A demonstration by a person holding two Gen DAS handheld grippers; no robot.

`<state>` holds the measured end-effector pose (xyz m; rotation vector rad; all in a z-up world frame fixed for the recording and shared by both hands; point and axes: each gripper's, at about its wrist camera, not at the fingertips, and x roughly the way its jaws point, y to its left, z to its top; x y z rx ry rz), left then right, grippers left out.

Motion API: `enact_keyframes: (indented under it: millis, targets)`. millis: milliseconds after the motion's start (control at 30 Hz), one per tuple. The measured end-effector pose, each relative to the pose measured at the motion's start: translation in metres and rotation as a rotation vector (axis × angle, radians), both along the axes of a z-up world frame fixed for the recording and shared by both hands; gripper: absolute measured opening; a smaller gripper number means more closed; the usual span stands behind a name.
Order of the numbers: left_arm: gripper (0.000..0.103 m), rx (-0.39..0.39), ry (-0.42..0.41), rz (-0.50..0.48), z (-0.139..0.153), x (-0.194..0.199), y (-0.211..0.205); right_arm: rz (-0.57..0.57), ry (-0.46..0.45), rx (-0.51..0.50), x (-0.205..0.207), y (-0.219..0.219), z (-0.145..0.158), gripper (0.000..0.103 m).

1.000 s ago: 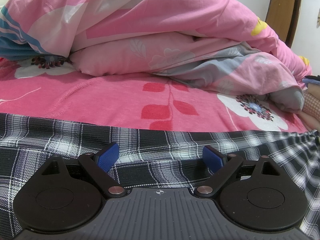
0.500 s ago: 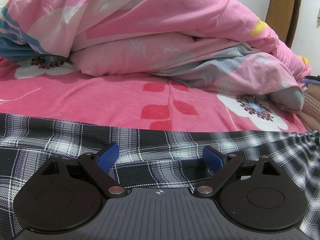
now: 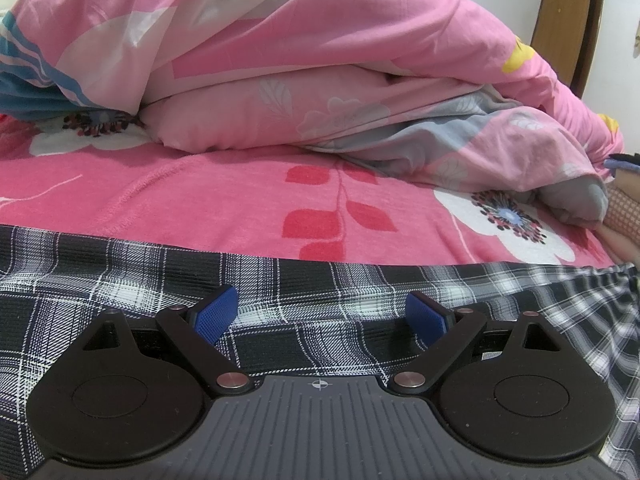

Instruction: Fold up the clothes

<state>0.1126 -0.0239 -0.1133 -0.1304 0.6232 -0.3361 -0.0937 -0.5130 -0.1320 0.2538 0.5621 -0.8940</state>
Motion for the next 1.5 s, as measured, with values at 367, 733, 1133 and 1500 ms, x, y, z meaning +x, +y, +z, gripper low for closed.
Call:
enact_keyframes:
  millis: [367, 733, 1133, 1500]
  targets:
    - [0.092, -0.002, 0.000, 0.000, 0.000, 0.000, 0.001, 0.595, 0.059, -0.312, 0.013, 0.103, 0.010, 0.042]
    - [0.093, -0.002, 0.000, -0.001, -0.001, 0.000, 0.000, 0.651, 0.229, -0.308, 0.067, 0.105, -0.009, 0.035]
    - [0.093, 0.001, -0.001, 0.000, -0.001, -0.001, -0.001, 0.474, 0.040, -0.257, 0.039, 0.068, 0.025, 0.006]
    - [0.093, 0.001, -0.002, 0.001, -0.002, -0.001, -0.001, 0.307, 0.392, -0.564, 0.036, 0.048, 0.002, 0.032]
